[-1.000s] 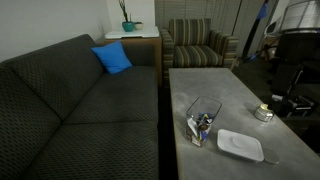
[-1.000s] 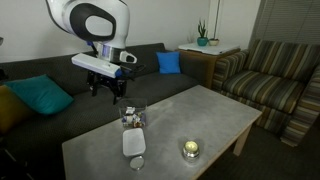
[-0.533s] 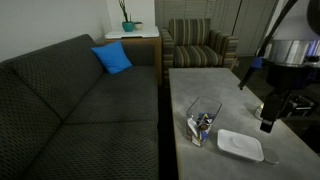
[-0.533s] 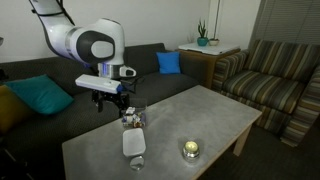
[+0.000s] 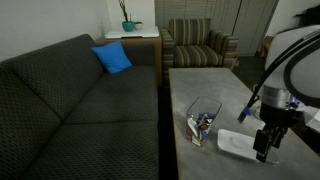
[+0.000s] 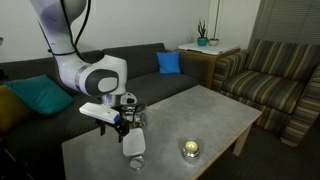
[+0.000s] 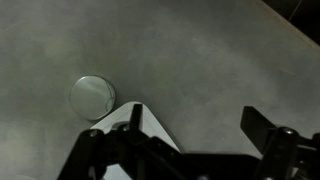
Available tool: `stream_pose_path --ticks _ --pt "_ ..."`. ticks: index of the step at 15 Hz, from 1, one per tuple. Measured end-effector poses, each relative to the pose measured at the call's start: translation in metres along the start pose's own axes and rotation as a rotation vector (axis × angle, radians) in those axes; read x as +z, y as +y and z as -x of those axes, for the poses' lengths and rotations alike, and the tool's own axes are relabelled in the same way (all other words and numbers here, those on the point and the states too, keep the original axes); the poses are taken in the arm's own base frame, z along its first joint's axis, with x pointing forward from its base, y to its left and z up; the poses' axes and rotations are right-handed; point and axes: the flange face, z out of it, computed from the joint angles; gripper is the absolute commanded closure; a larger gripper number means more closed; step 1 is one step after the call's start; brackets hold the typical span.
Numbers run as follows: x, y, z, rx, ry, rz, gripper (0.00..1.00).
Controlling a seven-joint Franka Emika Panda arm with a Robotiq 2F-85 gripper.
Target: Place the lid on the container then push the button
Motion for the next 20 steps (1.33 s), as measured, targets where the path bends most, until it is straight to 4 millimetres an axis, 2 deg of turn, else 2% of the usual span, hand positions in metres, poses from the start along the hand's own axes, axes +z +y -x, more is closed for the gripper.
stream_pose_path --ticks 5,9,14,20 --pt "0.001 0.001 -0.005 0.009 0.012 0.003 0.00" --pt "0.000 0.017 -0.014 0.021 0.183 0.083 0.00" --pt "0.024 0.042 -0.015 0.002 0.383 0.211 0.00" --pt "0.046 0.039 -0.037 -0.014 0.546 0.204 0.00"
